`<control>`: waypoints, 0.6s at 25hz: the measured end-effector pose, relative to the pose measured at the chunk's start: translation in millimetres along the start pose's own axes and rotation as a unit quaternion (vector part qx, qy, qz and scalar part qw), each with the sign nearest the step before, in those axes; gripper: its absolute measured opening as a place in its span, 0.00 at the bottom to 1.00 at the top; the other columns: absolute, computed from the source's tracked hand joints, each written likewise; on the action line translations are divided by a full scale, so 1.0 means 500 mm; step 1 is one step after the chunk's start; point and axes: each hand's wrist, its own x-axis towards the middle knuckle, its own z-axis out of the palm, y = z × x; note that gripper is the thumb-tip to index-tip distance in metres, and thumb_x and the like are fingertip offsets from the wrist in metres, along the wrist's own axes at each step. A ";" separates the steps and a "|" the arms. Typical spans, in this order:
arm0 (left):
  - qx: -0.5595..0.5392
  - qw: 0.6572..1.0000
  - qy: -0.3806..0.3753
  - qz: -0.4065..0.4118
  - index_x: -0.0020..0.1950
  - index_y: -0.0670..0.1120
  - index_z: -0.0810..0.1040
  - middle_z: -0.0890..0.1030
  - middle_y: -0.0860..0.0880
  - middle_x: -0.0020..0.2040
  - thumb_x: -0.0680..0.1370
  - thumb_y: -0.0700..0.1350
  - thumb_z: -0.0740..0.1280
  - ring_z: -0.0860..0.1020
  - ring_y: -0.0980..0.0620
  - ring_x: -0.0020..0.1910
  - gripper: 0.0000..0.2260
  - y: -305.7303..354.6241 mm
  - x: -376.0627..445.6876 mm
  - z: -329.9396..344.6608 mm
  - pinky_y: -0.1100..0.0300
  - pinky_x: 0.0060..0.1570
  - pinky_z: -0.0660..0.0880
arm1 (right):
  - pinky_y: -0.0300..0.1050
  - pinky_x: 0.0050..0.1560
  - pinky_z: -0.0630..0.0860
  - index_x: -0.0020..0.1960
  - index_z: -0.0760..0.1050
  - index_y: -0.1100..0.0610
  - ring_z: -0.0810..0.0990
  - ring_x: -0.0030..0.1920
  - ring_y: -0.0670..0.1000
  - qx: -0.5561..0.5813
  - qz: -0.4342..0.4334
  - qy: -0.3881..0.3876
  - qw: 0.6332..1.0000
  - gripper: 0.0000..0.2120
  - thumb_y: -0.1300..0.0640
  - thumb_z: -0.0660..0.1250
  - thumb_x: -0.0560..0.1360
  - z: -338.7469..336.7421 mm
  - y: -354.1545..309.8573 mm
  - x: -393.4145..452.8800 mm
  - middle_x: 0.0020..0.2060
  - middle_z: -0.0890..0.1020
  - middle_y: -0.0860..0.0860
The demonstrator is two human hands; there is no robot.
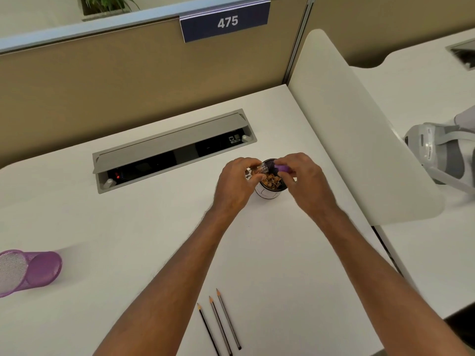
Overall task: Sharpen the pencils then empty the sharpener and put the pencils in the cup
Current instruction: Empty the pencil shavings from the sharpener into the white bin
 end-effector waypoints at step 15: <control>-0.009 1.000 0.020 0.004 0.57 0.52 0.84 0.81 0.60 0.49 0.75 0.48 0.76 0.78 0.55 0.49 0.11 -0.015 -0.018 -0.016 0.53 0.50 0.79 | 0.38 0.48 0.82 0.54 0.79 0.50 0.86 0.48 0.48 0.334 0.152 0.029 0.930 0.15 0.64 0.77 0.73 0.051 -0.035 -0.117 0.49 0.86 0.47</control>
